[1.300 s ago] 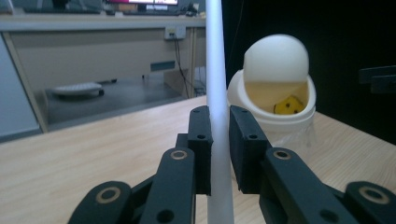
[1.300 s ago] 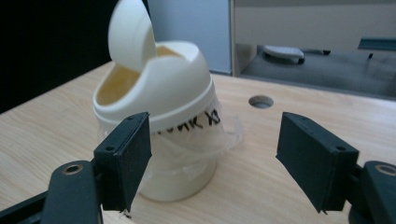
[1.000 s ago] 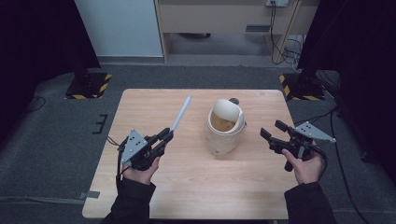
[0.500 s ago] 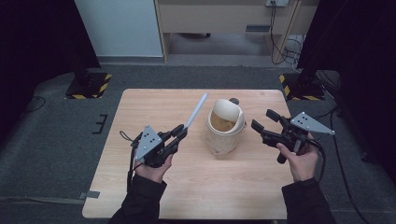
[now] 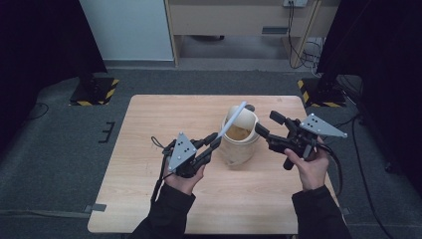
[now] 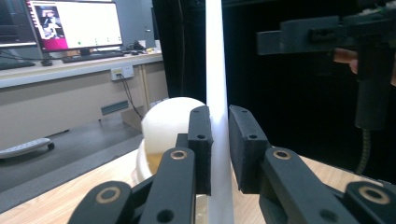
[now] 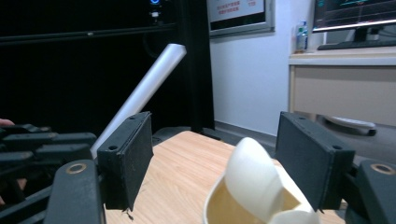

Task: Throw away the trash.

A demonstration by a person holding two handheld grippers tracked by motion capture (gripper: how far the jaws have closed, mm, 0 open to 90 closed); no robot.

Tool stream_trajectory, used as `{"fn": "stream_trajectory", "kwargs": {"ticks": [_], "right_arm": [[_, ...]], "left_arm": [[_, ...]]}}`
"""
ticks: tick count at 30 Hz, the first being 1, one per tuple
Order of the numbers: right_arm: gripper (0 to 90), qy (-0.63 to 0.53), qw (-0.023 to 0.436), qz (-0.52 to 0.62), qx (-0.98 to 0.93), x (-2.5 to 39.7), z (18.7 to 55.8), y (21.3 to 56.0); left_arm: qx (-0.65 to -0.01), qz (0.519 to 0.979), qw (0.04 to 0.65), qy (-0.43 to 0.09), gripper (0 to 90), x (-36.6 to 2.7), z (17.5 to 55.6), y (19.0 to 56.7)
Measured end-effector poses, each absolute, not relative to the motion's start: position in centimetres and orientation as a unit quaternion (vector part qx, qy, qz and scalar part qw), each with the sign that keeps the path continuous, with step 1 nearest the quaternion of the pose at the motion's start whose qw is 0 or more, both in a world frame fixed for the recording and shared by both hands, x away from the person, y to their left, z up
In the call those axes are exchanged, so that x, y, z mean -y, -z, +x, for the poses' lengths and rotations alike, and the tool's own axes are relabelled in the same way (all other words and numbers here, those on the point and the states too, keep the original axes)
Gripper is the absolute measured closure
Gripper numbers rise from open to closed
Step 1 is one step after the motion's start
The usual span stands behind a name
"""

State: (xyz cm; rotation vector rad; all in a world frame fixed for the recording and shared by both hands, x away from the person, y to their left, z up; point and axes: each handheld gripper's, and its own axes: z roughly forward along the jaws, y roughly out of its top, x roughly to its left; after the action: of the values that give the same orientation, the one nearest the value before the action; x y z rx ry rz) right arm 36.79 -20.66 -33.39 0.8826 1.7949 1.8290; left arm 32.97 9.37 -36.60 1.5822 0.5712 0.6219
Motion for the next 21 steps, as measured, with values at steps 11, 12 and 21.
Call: {"fn": "stream_trajectory", "kwargs": {"ticks": [11,12,21], "right_arm": [[37.6,-0.676,0.163,0.307,-0.650,18.8,37.2,33.7],[37.6,-0.676,0.163,0.307,-0.650,18.8,37.2,33.7],[69.6,-0.686,0.109,0.298,-0.655,18.2,36.8,34.0]], "left_arm": [[-0.230,0.701,0.625,-0.254,78.9,-7.3,32.4,37.3],[-0.227,0.703,0.624,-0.253,78.9,-7.1,32.3,37.3],[-0.222,0.713,0.618,-0.246,78.7,-6.8,32.0,37.5]]}}
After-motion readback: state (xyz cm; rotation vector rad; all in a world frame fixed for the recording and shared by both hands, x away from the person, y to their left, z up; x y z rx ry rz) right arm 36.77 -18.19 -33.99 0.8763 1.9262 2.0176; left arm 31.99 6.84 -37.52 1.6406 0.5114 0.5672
